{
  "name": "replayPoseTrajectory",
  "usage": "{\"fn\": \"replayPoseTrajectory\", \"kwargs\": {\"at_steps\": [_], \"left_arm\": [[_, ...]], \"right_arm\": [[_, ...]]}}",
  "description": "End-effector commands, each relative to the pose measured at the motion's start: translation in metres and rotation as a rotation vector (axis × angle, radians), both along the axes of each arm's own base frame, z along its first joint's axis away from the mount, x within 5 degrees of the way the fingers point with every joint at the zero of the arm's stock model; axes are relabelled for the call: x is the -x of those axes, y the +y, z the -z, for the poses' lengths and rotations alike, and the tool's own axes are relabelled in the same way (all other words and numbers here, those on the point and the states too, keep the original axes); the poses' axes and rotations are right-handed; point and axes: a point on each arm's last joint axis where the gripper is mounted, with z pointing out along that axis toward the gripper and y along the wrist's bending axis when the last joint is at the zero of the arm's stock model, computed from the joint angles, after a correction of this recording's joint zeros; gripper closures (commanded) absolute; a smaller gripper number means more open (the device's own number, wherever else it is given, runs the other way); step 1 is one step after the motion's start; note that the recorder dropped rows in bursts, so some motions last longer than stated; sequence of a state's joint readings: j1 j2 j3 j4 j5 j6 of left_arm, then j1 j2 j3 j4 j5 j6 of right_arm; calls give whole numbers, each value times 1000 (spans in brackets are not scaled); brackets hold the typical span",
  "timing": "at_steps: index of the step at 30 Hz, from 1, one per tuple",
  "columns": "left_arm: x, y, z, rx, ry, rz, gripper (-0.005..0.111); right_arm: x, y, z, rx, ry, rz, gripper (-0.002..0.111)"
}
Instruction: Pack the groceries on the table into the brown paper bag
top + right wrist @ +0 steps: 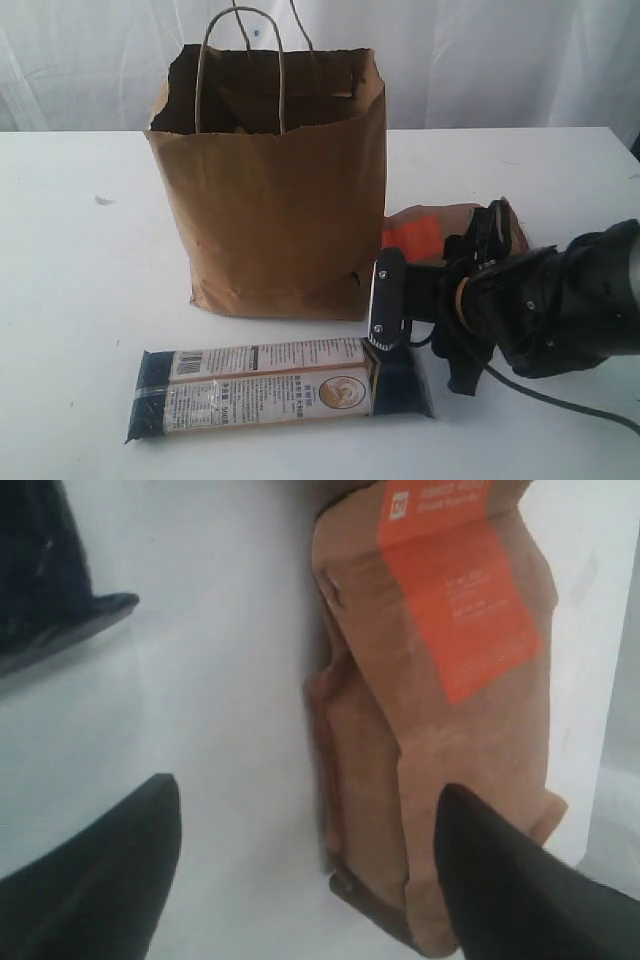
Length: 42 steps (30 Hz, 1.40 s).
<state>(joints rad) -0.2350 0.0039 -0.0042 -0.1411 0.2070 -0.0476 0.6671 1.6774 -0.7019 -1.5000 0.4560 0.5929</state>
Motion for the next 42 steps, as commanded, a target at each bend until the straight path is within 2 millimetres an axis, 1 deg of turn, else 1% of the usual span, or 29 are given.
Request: {"fn": "replayPoseTrajectory", "kwargs": {"at_steps": [1,10,14,18,20,22,25,27,30,31,35,39,42], "left_arm": [[0,0,1,4,2,-1,107],[0,0,1,4,2,-1,107],[0,0,1,4,2,-1,107],[0,0,1,4,2,-1,107],[0,0,1,4,2,-1,107],[0,0,1,4,2,-1,107],[0,0,1,4,2,-1,107],[0,0,1,4,2,-1,107],[0,0,1,4,2,-1,107],[0,0,1,4,2,-1,107],[0,0,1,4,2,-1,107],[0,0,1,4,2,-1,107],[0,0,1,4,2,-1,107]], "right_arm": [[-10,8,11,-2,-30,-21,42],[-33,17,38,128,-52,-20,42],[-44,24,47,145,-58,-13,42],[-50,25,56,168,-51,-15,42],[-52,23,62,174,-42,-8,45],[-54,21,64,186,-48,12,53],[-56,17,62,173,-70,64,71],[-57,15,61,169,-93,102,86],[-58,12,58,146,-129,167,105],[-58,11,56,139,-148,193,108],[-59,8,44,77,-191,274,108],[-54,12,30,-43,-154,311,108],[-51,15,14,-131,-143,319,108]]}}
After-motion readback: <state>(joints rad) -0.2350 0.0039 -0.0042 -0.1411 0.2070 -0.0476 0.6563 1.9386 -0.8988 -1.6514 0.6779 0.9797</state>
